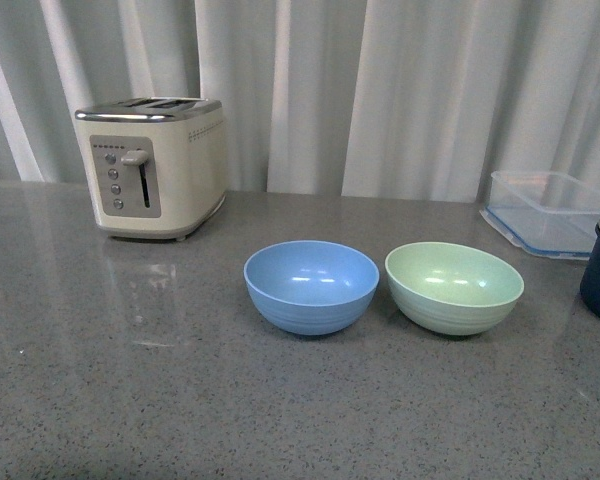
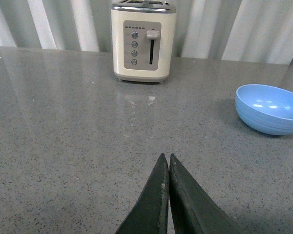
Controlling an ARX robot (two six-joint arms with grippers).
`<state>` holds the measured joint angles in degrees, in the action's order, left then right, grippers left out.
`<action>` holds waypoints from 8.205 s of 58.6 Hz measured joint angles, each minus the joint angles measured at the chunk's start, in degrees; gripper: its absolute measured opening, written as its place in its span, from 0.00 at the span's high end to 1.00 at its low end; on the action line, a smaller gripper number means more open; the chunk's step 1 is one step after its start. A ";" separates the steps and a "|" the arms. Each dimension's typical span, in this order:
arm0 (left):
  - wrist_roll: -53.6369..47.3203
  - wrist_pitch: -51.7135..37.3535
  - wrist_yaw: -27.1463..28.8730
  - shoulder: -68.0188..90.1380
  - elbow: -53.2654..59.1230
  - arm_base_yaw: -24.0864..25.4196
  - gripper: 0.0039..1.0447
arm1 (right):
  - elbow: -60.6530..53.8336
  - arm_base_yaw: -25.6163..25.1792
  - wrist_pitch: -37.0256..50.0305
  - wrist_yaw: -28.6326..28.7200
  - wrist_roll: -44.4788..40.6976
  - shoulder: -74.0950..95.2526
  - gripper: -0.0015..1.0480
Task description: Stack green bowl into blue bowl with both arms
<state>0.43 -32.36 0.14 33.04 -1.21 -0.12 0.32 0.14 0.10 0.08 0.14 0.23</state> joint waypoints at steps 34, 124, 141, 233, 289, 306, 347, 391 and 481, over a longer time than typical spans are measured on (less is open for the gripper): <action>0.00 17.59 0.00 -18.49 0.02 0.00 0.97 | 0.00 0.00 0.00 0.00 0.00 0.00 0.10; -0.13 32.33 0.00 -32.83 0.02 0.00 0.06 | 47.47 3.78 -4.24 4.26 -1.46 77.13 0.10; -0.13 32.33 0.00 -32.83 0.02 0.00 0.06 | 64.89 5.92 -11.47 -0.02 6.64 97.13 0.10; -0.13 32.33 0.00 -32.83 0.02 0.00 0.06 | 81.72 18.10 -10.78 -3.82 14.60 104.48 0.99; -0.13 32.33 0.00 -32.83 0.02 0.00 0.06 | 87.17 21.92 -8.74 -7.56 14.27 116.85 0.69; -0.13 32.33 0.00 -32.83 0.02 0.00 0.06 | 78.88 20.48 -1.99 -2.91 14.93 105.35 0.27; -0.15 32.33 -0.09 -32.89 0.02 0.00 0.06 | 25.55 8.87 45.33 -9.33 0.31 70.95 0.94; -0.13 32.33 -0.09 -32.89 0.02 0.00 0.06 | 4.90 0.00 40.35 -0.33 0.00 46.14 0.99; -0.13 32.33 -0.04 -32.89 0.00 0.00 0.06 | 0.00 0.00 0.61 -0.02 -0.02 2.25 0.99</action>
<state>0.30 -0.03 0.10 0.14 -1.21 -0.12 0.32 0.14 0.71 0.05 0.12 2.48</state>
